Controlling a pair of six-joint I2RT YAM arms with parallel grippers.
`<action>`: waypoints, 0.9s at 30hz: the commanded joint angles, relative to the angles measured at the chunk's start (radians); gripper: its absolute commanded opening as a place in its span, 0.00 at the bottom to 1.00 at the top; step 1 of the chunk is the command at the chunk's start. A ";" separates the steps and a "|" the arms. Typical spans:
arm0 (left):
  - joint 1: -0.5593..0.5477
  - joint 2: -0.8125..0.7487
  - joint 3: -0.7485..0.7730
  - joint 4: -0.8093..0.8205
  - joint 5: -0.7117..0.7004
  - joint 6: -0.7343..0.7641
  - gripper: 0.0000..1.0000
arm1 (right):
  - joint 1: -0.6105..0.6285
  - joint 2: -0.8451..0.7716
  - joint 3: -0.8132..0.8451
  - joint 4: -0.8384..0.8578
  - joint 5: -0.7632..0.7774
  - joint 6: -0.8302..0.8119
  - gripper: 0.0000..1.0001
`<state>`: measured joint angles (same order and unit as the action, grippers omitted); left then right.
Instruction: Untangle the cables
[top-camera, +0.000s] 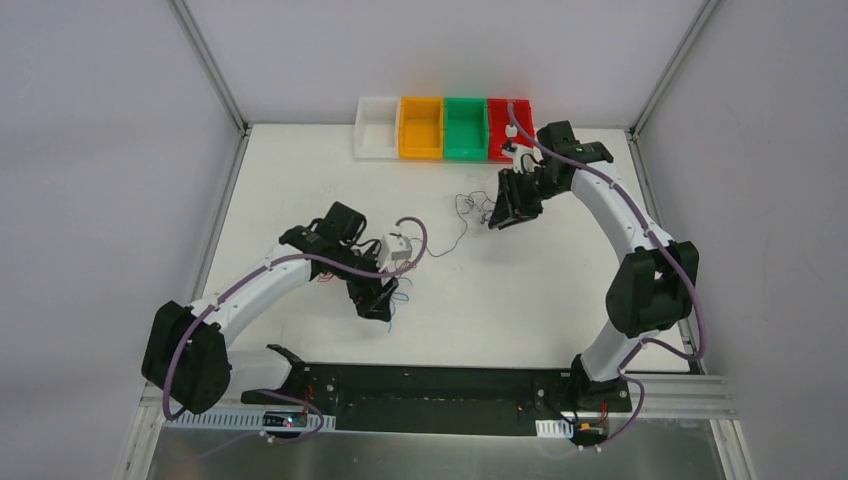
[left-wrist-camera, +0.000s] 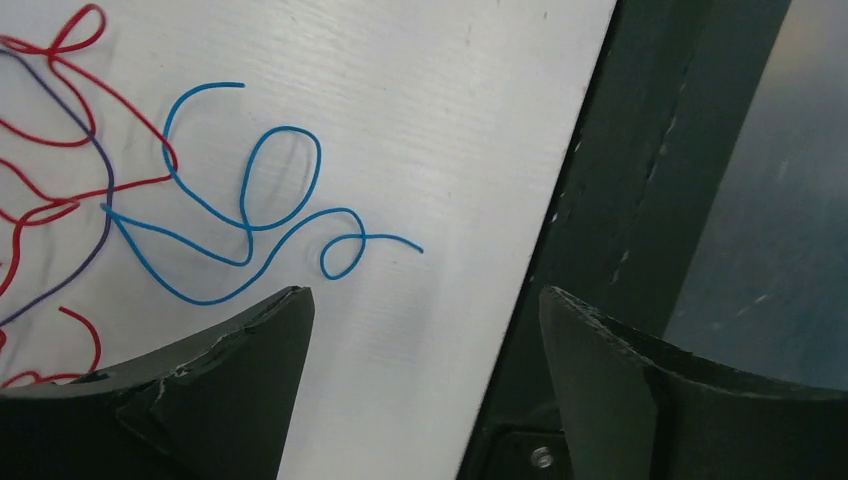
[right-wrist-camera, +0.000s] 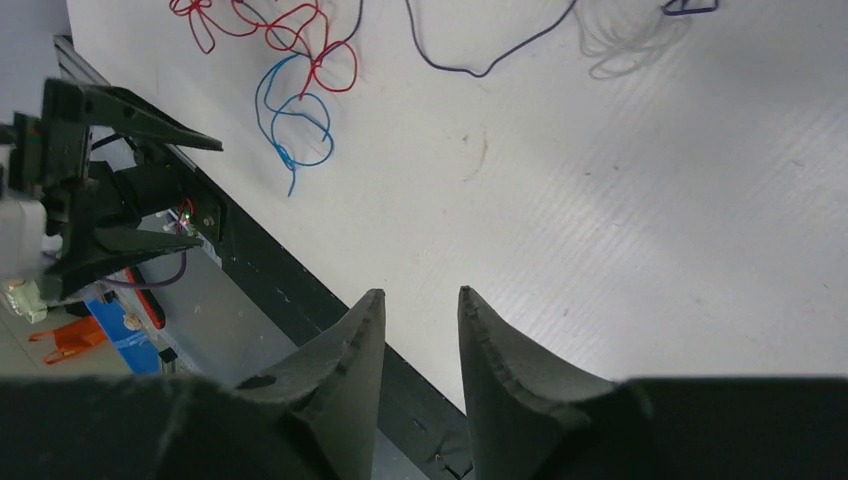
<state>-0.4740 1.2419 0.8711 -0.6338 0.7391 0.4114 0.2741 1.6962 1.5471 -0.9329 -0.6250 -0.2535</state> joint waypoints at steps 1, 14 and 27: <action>-0.090 0.003 -0.047 0.037 -0.135 0.327 0.87 | -0.050 -0.054 0.002 -0.011 0.014 -0.029 0.36; -0.195 0.165 0.019 0.070 -0.108 0.871 0.84 | -0.101 -0.056 0.034 -0.115 -0.026 -0.066 0.36; -0.221 0.203 0.016 -0.034 -0.294 0.982 0.28 | -0.197 -0.159 0.018 -0.163 -0.056 -0.077 0.33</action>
<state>-0.6796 1.5333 0.9001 -0.5388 0.5018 1.2858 0.0967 1.6157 1.5486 -1.0523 -0.6495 -0.3046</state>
